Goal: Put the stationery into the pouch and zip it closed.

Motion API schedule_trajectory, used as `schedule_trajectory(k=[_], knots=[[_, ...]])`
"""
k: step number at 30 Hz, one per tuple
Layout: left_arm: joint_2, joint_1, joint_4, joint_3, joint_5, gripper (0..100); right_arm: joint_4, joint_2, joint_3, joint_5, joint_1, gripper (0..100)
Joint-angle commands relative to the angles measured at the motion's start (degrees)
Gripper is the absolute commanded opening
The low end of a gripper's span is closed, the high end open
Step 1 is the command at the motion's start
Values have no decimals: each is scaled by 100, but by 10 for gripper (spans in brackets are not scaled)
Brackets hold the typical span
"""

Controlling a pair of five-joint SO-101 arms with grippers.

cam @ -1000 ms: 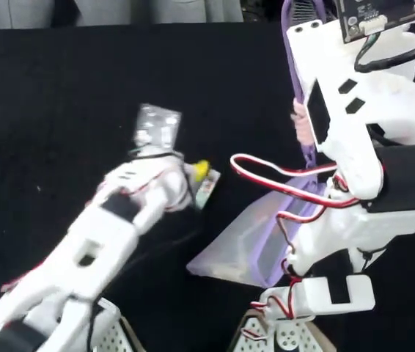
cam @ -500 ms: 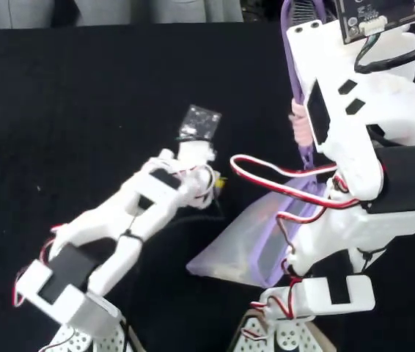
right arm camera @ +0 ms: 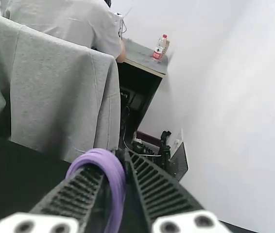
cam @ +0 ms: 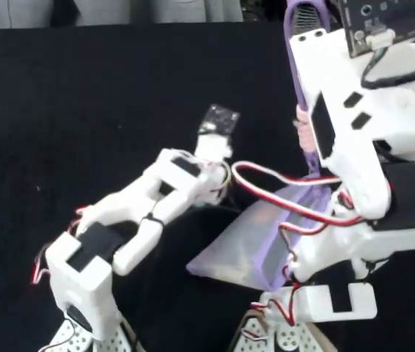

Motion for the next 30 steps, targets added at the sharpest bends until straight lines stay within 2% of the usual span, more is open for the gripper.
schedule_trajectory(k=[1,7,13,16,24,28,30], knots=[[167,-22,369,-585,-18,26,18,-171,22,53,62,11],[-35,-119,501,-585,-53,29,0,-163,22,53,62,11],[-1468,-919,492,-171,-9,29,-18,-163,31,70,53,11],[-2699,-1182,484,224,-9,29,-35,-154,31,35,35,11],[-7341,-1270,484,1420,-9,29,-264,549,22,26,-914,11],[-9591,-1270,-18,2343,-9,29,-589,1077,-22,-26,-1020,11],[-10523,-1218,-360,2932,0,29,-800,1262,-22,-281,-1020,11]])
